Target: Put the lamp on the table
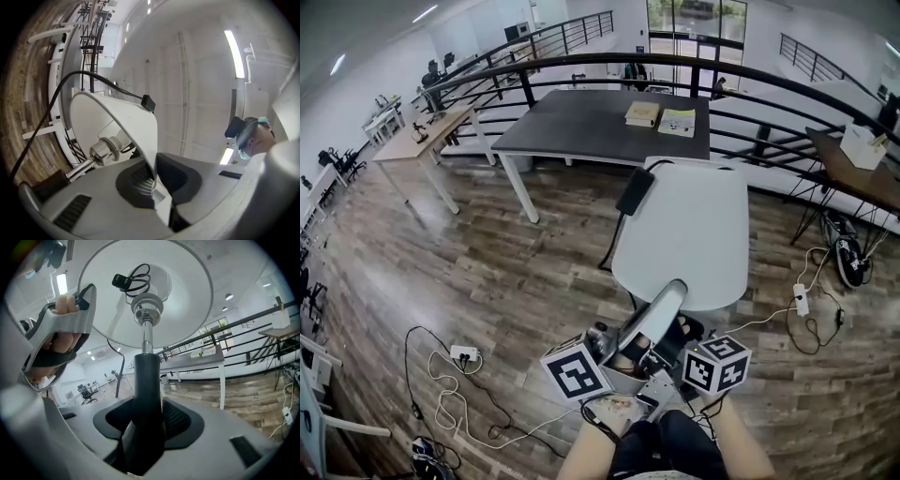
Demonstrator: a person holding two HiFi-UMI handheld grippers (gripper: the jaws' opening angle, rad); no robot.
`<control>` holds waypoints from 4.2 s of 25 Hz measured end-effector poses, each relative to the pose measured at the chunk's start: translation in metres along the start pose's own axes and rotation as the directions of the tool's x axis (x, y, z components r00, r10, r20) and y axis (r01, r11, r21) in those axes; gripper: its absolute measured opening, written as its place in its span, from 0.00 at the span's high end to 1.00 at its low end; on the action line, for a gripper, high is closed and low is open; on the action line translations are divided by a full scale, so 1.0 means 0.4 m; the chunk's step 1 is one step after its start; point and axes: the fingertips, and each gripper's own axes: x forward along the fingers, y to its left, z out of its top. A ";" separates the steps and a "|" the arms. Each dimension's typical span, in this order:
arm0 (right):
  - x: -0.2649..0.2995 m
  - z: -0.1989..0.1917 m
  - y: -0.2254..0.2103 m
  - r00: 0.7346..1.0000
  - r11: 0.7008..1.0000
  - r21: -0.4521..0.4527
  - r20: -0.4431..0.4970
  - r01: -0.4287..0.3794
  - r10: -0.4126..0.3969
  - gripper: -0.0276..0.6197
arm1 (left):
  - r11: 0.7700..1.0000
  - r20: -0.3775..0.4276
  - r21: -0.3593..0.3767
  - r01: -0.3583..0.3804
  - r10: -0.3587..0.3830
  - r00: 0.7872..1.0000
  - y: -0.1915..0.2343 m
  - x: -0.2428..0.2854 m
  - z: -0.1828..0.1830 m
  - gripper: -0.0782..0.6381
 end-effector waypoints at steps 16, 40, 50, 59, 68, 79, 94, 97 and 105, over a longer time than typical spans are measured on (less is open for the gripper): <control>0.128 0.068 -0.107 0.998 0.999 -0.007 -0.038 -0.049 0.049 0.64 | 0.999 0.053 0.018 -0.030 0.029 0.998 0.138 0.090 0.090 0.87; 0.283 0.253 -0.347 0.992 0.993 -0.028 -0.046 -0.118 0.117 0.64 | 0.996 0.100 0.076 -0.048 0.040 0.994 0.342 0.342 0.190 0.87; 0.324 0.282 -0.379 0.991 0.991 -0.022 -0.045 -0.129 0.128 0.64 | 0.995 0.105 0.083 -0.060 0.051 0.993 0.384 0.377 0.222 0.87; 0.398 0.309 -0.407 0.992 0.993 -0.025 -0.039 -0.117 0.116 0.64 | 0.996 0.099 0.078 -0.048 0.040 0.994 0.440 0.393 0.280 0.87; 0.503 0.367 -0.456 0.995 0.996 -0.023 -0.032 -0.092 0.091 0.64 | 0.998 0.086 0.062 -0.033 0.027 0.996 0.523 0.437 0.371 0.87; 0.670 0.468 -0.521 0.998 0.999 -0.002 -0.017 -0.052 0.052 0.64 | 0.999 0.052 0.033 -0.022 0.020 0.998 0.642 0.509 0.521 0.87; 0.888 0.569 -0.615 1.000 1.000 0.027 -0.013 -0.001 0.001 0.64 | 1.000 0.014 -0.014 -0.018 0.018 1.000 0.822 0.590 0.706 0.87; 0.927 0.581 -0.625 1.000 0.999 0.032 -0.015 0.005 -0.005 0.64 | 1.000 0.010 -0.019 -0.015 0.015 1.000 0.850 0.598 0.739 0.87; 0.992 0.597 -0.661 1.000 0.999 0.042 -0.023 0.016 -0.015 0.64 | 0.999 0.005 -0.039 -0.022 0.023 1.000 0.915 0.616 0.784 0.87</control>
